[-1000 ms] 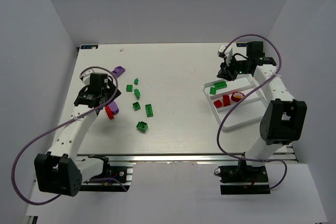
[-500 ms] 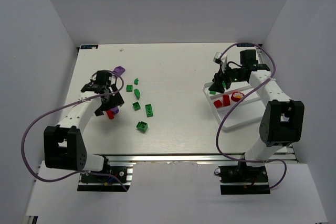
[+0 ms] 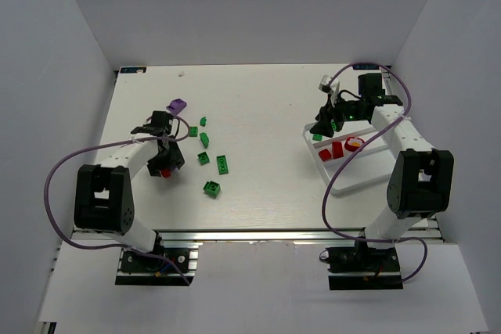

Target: Sort the legos into containers by color

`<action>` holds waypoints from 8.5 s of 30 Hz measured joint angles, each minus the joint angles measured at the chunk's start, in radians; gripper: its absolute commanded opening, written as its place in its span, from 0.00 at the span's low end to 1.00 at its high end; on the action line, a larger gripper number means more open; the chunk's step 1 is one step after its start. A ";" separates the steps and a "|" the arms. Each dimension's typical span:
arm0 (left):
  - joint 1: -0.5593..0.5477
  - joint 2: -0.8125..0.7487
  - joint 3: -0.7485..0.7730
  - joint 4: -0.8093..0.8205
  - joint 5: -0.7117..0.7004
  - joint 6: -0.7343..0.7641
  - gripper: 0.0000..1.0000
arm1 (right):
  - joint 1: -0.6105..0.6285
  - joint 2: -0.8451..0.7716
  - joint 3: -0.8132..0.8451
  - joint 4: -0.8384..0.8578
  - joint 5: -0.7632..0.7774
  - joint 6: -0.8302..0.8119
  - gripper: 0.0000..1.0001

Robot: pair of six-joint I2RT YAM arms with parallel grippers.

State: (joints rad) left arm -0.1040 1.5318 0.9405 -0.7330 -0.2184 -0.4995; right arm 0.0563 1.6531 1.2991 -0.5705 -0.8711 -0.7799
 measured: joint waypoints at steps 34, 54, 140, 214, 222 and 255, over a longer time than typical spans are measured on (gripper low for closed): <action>0.000 0.060 -0.072 0.203 -0.050 0.057 0.33 | 0.000 0.000 0.000 0.005 0.000 0.034 0.64; 0.001 -0.170 -0.158 0.243 0.196 0.051 0.06 | 0.092 0.000 -0.007 0.006 -0.003 0.177 0.56; -0.582 0.132 0.151 0.690 0.526 -0.113 0.00 | 0.063 -0.387 -0.311 -0.384 0.566 -0.452 0.00; -0.751 0.523 0.868 0.381 0.405 -0.015 0.86 | -0.463 -0.218 -0.135 -0.264 -0.053 -0.327 0.89; -0.611 0.135 0.417 0.496 0.288 -0.061 0.98 | -0.259 -0.061 0.008 -0.236 -0.021 -0.246 0.84; -0.064 0.121 0.281 0.194 0.079 0.490 0.93 | 0.434 0.129 0.243 -0.089 0.180 0.160 0.89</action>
State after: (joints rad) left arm -0.1677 1.6527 1.2213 -0.5388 -0.1394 -0.0097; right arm 0.4904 1.7821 1.5425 -0.6590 -0.6914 -0.6197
